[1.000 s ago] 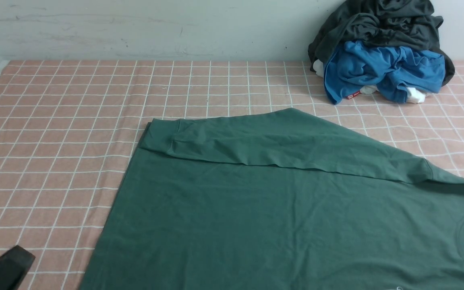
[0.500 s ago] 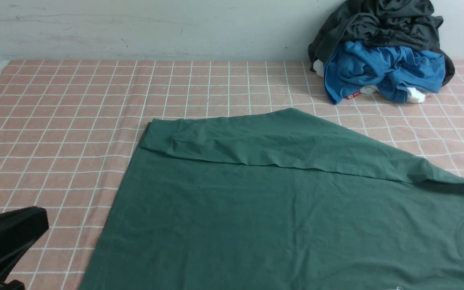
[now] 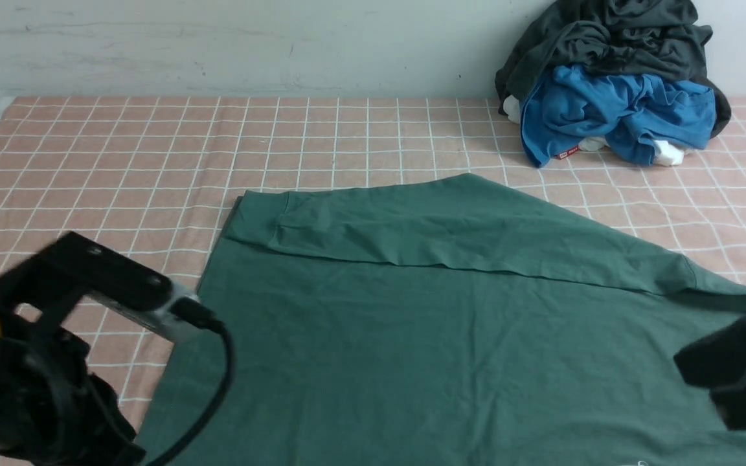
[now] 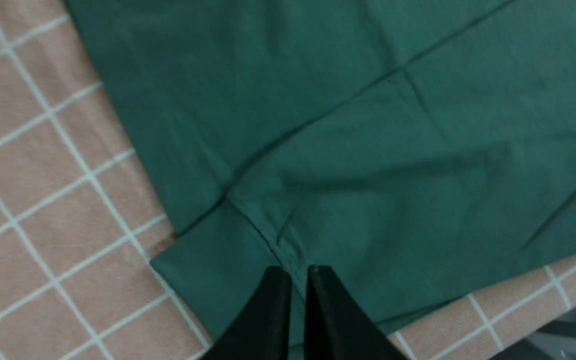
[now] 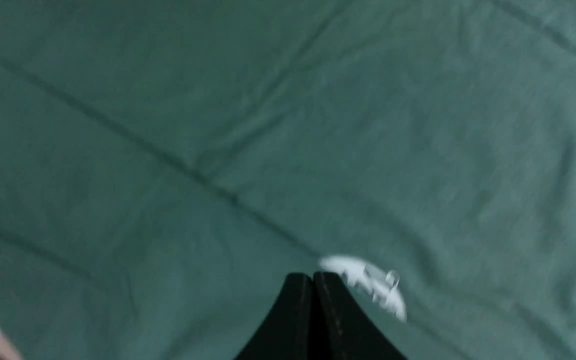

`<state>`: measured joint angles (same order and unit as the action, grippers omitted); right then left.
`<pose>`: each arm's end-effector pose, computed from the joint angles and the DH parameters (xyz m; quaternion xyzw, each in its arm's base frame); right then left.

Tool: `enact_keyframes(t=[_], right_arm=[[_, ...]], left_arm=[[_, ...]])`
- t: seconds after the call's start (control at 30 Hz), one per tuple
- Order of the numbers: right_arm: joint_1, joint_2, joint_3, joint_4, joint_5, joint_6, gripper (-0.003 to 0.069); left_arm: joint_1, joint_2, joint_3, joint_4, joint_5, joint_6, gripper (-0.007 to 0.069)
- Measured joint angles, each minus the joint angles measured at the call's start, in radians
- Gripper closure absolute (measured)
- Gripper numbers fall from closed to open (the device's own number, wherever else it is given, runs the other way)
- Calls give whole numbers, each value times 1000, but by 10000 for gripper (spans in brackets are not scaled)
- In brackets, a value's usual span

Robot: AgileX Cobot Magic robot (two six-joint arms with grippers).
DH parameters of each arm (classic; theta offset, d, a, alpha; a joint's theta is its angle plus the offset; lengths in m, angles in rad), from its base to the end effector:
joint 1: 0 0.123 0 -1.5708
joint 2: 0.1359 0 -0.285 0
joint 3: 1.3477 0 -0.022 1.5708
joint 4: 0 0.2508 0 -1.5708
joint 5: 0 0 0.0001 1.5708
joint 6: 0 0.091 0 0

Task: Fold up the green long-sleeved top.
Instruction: Use the left arm to clamp the cuff closest to it

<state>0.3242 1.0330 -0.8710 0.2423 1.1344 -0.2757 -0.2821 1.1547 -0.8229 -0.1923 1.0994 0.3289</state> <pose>0.1572 0.0737 0.3057 -0.2593 0.9419 0.1212 0.1756 0.1787 -0.0679 0.2703 0.2654 0.9533 -0.0873 0.1147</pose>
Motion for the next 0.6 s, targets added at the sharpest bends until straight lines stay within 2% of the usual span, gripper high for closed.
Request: enact_keyframes(t=[0.17, 0.43, 0.6], right_arm=[[84, 19, 6, -56, 95, 47, 674], [94, -69, 79, -69, 102, 57, 674], [95, -109, 150, -70, 103, 57, 674]], left_arm=[[-28, 156, -1, 23, -39, -2, 477], [-28, 358, -4, 31, -146, -10, 253], [-28, 433, -5, 36, -182, -10, 215]])
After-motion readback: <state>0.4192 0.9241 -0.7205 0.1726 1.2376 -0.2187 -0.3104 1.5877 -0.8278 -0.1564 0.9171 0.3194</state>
